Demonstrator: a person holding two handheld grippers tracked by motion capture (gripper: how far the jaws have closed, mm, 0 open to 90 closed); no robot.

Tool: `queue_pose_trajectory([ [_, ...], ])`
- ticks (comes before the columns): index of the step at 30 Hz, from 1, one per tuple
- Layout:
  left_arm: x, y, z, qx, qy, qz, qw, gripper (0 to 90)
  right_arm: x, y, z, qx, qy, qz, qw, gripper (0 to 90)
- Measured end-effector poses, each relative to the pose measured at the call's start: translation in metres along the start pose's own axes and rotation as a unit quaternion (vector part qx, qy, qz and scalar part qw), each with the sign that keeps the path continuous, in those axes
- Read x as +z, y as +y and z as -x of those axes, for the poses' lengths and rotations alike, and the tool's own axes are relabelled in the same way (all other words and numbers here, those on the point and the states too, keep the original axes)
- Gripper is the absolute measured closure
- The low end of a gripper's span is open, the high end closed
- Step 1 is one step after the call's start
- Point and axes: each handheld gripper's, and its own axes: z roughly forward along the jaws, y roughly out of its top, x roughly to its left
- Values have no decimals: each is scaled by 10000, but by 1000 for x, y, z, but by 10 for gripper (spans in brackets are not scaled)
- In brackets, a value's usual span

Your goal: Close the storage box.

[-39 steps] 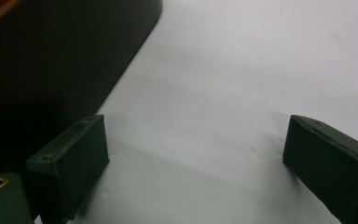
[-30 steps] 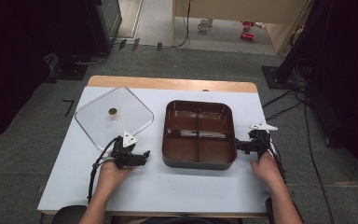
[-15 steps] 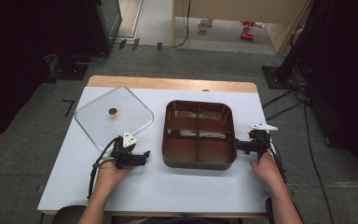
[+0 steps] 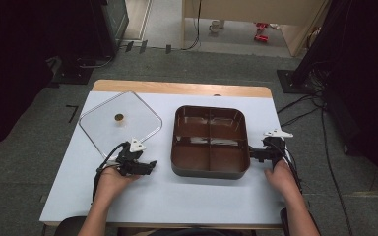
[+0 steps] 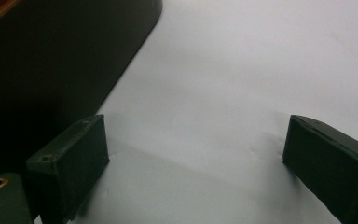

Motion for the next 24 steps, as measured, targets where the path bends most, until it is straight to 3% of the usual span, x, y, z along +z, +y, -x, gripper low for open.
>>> queue_pose_trajectory([
  [1,-1,0,-1,13,15,-3,10000,313,0,0,0,0,0,0,10000,60],
  [6,-9,1,-3,256,157,43,9995,333,0,0,0,2,2,0,10000,60],
  [9,-10,4,-5,245,164,32,9996,335,0,0,0,0,0,0,10000,60],
  [14,-14,9,-8,211,-26,80,9997,409,0,0,0,1,1,0,10000,60],
  [24,-19,18,-11,203,-187,267,9993,429,0,0,0,1,1,0,10000,60],
])
